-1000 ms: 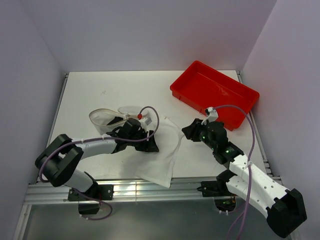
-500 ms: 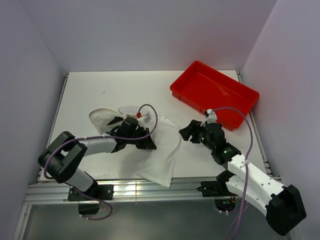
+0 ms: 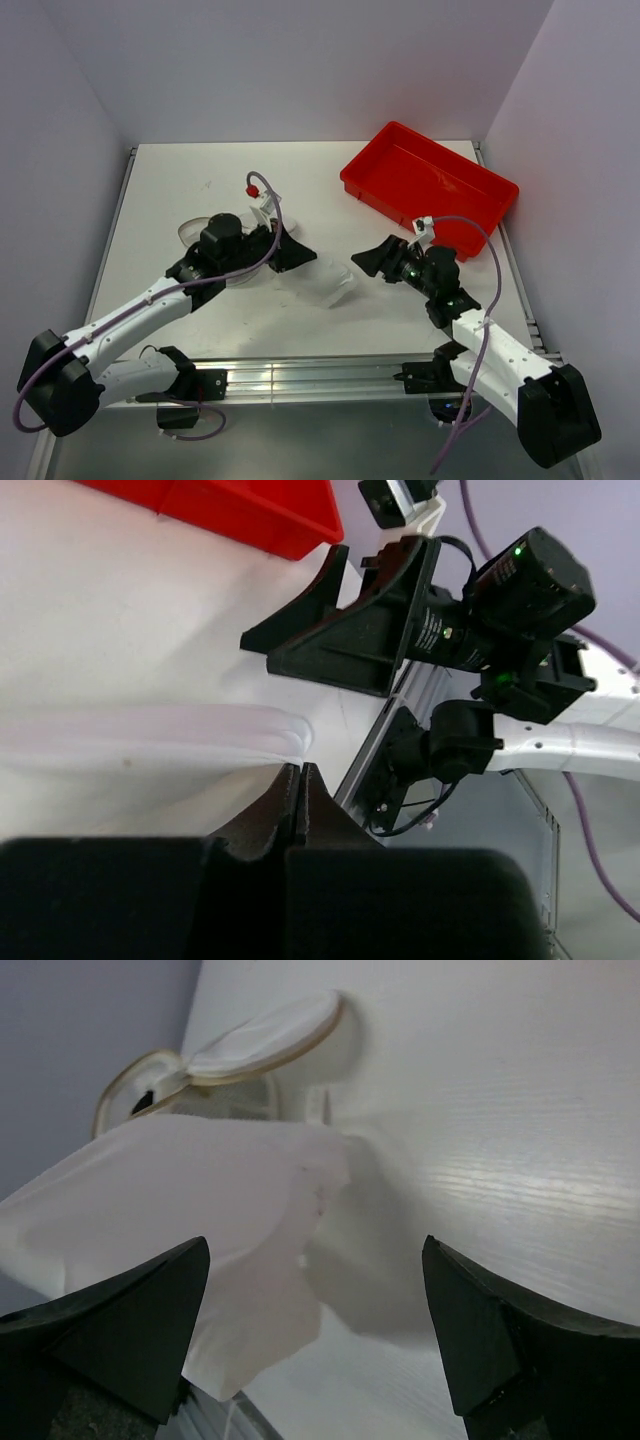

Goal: Place the bra in the laundry bag and zip it closed

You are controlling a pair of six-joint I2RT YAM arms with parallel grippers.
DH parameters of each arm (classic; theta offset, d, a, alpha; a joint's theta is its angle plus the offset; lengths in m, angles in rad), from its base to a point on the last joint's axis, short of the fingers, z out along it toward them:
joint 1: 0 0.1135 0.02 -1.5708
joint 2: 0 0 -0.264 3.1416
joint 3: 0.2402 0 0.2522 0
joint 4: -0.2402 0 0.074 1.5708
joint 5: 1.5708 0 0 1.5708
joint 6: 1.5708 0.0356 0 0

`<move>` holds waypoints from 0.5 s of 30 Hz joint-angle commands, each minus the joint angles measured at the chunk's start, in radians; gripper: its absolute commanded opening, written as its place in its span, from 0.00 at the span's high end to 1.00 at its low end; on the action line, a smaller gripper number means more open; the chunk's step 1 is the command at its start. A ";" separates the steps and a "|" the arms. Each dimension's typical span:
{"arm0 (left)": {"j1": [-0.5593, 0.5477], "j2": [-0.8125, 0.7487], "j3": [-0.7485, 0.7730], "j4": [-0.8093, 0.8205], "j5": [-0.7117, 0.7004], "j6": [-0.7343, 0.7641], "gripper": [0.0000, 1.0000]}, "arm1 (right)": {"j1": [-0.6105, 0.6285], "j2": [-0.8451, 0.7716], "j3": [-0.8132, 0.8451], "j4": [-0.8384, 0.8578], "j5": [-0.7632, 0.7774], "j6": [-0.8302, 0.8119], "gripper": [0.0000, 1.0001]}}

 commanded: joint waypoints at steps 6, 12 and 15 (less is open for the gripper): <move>0.001 -0.079 0.290 -0.279 -0.034 0.090 1.00 | 0.019 -0.291 0.012 0.121 -0.246 -0.133 0.10; -0.003 -0.027 0.481 -0.454 0.082 0.167 1.00 | 0.022 -0.400 0.185 0.014 -0.262 -0.330 0.02; -0.004 0.001 0.554 -0.516 0.128 0.210 1.00 | 0.022 -0.371 0.300 0.038 -0.389 -0.356 0.00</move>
